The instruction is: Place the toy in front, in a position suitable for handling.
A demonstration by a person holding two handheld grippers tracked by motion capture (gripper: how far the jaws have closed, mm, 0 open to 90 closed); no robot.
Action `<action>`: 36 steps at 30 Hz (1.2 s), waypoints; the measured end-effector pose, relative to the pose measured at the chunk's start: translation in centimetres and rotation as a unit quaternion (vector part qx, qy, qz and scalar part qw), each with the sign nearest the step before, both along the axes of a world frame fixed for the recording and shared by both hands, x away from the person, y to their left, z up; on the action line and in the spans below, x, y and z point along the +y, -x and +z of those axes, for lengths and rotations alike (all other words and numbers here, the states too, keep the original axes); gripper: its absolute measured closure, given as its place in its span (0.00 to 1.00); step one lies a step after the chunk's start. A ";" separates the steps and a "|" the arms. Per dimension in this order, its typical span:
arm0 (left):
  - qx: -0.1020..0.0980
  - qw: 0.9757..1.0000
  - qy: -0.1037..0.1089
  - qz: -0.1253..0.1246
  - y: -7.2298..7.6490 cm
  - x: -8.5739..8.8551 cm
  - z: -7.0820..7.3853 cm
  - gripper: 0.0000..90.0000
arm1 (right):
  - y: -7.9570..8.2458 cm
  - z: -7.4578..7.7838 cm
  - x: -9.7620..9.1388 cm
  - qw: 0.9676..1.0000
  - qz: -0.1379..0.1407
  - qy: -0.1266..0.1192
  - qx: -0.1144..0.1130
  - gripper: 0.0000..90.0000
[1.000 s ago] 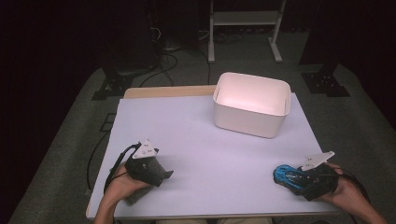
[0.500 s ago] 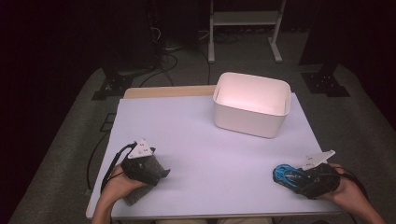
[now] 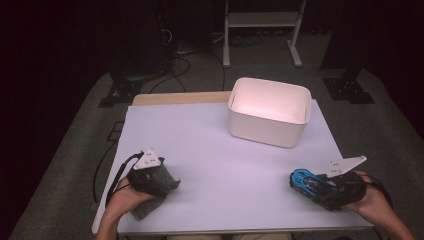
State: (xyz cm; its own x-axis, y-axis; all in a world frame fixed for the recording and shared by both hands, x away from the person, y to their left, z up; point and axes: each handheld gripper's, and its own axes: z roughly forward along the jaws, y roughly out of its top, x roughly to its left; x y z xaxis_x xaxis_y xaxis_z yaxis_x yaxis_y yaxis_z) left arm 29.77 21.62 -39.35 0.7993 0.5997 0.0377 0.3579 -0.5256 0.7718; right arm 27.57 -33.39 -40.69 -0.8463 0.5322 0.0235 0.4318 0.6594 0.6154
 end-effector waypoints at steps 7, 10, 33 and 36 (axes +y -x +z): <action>0.000 1.000 0.003 0.003 0.0 0.5 0.1 0.04 | -0.8 2.9 5.1 0.997 0.074 0.003 -0.021 0.28; -0.002 1.000 0.004 0.003 0.1 0.6 0.2 0.04 | -1.2 3.6 7.8 0.993 0.111 0.004 -0.026 0.28; -0.001 1.000 0.002 0.007 0.1 1.9 0.2 0.06 | -4.5 -0.3 23.2 0.966 0.255 0.047 0.014 0.30; 0.003 1.000 -0.003 0.006 0.0 1.8 0.0 0.06 | -4.5 -1.2 23.7 0.964 0.259 0.059 0.014 0.30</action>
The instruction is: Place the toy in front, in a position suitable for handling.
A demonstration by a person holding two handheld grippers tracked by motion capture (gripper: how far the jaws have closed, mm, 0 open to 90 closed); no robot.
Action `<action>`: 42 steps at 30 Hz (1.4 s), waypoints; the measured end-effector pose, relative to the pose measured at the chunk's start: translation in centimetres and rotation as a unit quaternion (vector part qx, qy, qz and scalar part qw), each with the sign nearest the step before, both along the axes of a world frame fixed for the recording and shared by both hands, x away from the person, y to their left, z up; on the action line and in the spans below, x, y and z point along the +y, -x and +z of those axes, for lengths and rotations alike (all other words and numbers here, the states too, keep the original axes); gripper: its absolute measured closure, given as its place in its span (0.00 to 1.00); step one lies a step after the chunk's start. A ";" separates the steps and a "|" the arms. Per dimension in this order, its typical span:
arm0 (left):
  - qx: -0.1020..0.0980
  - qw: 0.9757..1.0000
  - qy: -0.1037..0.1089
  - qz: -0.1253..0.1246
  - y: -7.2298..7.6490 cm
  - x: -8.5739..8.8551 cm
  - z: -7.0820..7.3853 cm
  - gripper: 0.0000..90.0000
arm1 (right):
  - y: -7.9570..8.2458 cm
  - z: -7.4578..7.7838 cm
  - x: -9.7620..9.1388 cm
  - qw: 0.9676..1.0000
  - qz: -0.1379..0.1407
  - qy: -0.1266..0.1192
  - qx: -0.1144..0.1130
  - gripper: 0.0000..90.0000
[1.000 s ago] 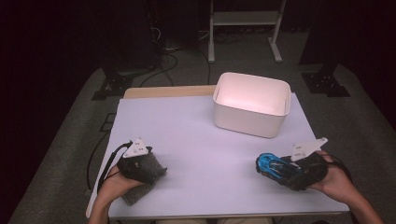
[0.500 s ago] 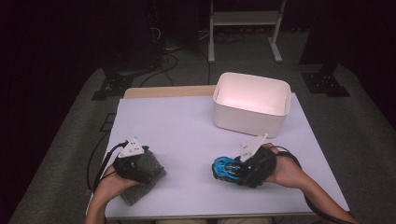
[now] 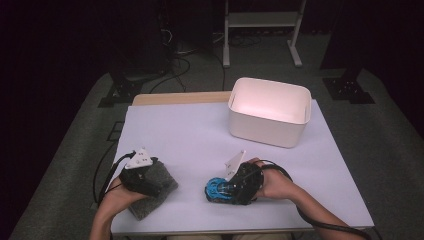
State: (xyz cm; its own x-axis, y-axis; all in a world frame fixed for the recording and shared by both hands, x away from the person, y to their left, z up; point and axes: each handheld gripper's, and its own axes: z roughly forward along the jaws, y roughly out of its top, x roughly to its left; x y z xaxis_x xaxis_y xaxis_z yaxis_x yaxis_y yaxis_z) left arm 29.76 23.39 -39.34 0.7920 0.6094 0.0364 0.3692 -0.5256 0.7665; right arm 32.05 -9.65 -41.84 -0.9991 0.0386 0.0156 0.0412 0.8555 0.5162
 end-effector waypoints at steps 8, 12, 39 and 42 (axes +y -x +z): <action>0.007 1.000 -0.008 -0.008 -0.1 -0.2 -0.4 0.08 | 0.1 -1.7 0.5 1.000 -0.003 0.017 0.000 0.29; 0.012 1.000 -0.010 -0.012 0.0 -0.1 -0.4 0.08 | 0.3 -1.8 0.5 1.000 -0.005 0.007 -0.009 0.27; 0.079 0.995 -0.035 -0.055 -0.8 0.2 -3.0 0.37 | 1.1 -1.9 -6.4 0.996 -0.066 -0.063 0.015 0.15; 0.095 0.994 -0.027 -0.051 -1.0 0.7 -3.5 0.43 | 1.1 -2.6 -6.5 0.995 -0.068 -0.068 0.021 0.15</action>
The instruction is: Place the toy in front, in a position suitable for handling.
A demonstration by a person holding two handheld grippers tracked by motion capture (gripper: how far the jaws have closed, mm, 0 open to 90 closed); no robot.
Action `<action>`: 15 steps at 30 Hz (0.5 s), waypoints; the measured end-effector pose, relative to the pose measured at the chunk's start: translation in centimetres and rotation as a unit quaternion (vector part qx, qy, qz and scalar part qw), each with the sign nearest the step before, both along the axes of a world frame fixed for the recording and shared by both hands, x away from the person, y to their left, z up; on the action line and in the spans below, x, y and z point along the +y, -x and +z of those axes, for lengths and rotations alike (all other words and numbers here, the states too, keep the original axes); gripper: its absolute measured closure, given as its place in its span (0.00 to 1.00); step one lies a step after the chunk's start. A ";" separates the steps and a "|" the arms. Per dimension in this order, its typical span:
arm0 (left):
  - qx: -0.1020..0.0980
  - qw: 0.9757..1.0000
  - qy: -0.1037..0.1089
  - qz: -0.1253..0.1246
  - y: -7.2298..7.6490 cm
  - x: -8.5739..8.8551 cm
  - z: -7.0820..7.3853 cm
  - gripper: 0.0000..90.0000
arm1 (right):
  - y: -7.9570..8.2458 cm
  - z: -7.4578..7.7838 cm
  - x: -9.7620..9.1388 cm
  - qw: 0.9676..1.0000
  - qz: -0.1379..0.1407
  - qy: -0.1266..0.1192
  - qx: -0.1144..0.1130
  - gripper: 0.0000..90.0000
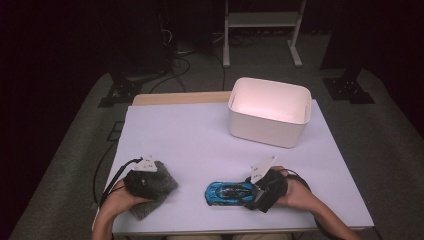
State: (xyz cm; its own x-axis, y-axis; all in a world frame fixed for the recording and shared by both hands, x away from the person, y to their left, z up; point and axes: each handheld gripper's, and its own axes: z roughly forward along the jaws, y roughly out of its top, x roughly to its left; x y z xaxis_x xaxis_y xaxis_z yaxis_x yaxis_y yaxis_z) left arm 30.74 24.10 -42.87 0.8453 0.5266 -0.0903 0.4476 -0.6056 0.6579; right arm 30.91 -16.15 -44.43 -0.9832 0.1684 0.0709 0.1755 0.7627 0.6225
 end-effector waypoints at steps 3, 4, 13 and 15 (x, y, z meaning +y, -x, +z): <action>0.013 1.000 0.011 0.004 -0.1 0.4 -0.4 0.49 | 0.1 -0.5 -0.1 1.000 0.001 -0.002 -0.004 0.15; 0.015 1.000 0.013 0.002 -0.1 0.4 -0.5 0.52 | 0.1 -0.7 -0.1 1.000 -0.001 -0.001 -0.009 0.15; 0.011 1.000 -0.003 0.002 -0.3 0.1 -1.1 0.70 | 0.4 -1.2 -0.7 0.999 -0.006 -0.022 -0.026 0.19; 0.009 1.000 0.000 0.000 -0.3 0.2 -1.1 0.76 | 0.5 -1.2 -0.8 0.999 -0.012 -0.025 -0.036 0.23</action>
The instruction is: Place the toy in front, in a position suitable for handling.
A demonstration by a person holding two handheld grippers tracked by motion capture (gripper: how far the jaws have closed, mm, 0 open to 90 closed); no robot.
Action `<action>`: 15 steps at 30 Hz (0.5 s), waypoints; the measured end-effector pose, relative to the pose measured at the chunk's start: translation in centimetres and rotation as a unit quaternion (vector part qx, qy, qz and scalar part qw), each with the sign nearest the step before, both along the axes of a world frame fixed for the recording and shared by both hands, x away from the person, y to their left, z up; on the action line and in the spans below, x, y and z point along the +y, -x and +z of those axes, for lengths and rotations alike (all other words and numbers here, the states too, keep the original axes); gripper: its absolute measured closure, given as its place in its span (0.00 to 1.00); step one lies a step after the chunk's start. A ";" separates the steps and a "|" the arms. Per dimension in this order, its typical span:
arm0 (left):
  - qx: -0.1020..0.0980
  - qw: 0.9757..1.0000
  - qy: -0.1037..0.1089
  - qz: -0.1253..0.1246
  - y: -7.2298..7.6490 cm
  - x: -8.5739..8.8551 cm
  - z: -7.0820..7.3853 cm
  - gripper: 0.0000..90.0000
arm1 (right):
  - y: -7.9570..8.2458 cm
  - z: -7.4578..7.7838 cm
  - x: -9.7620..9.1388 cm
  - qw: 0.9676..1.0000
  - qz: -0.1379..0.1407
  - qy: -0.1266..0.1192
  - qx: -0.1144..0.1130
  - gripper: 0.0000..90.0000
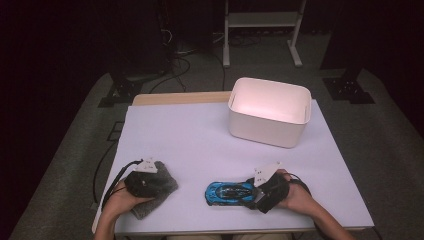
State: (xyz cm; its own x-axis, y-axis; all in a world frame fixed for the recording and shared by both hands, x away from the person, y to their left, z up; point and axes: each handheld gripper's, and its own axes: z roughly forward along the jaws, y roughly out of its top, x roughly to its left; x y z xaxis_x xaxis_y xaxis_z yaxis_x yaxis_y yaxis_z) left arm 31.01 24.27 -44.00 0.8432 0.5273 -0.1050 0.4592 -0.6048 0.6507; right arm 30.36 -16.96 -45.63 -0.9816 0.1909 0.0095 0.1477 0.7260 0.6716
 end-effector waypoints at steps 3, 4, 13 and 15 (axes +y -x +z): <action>-0.001 1.000 0.008 -0.002 0.0 0.1 0.0 0.84 | 0.0 0.0 -0.1 1.000 0.002 -0.003 -0.005 0.25; -0.003 1.000 0.012 -0.001 -0.1 0.1 0.1 0.86 | 0.0 0.0 -0.1 1.000 0.002 -0.001 -0.006 0.25; -0.020 0.996 0.073 -0.037 -0.1 -2.0 1.7 0.89 | 0.0 -0.2 -0.2 1.000 0.001 -0.010 -0.001 0.25; -0.022 0.994 0.086 -0.058 -0.1 -3.3 2.2 0.89 | 0.0 -0.2 -0.2 1.000 0.002 -0.011 -0.002 0.25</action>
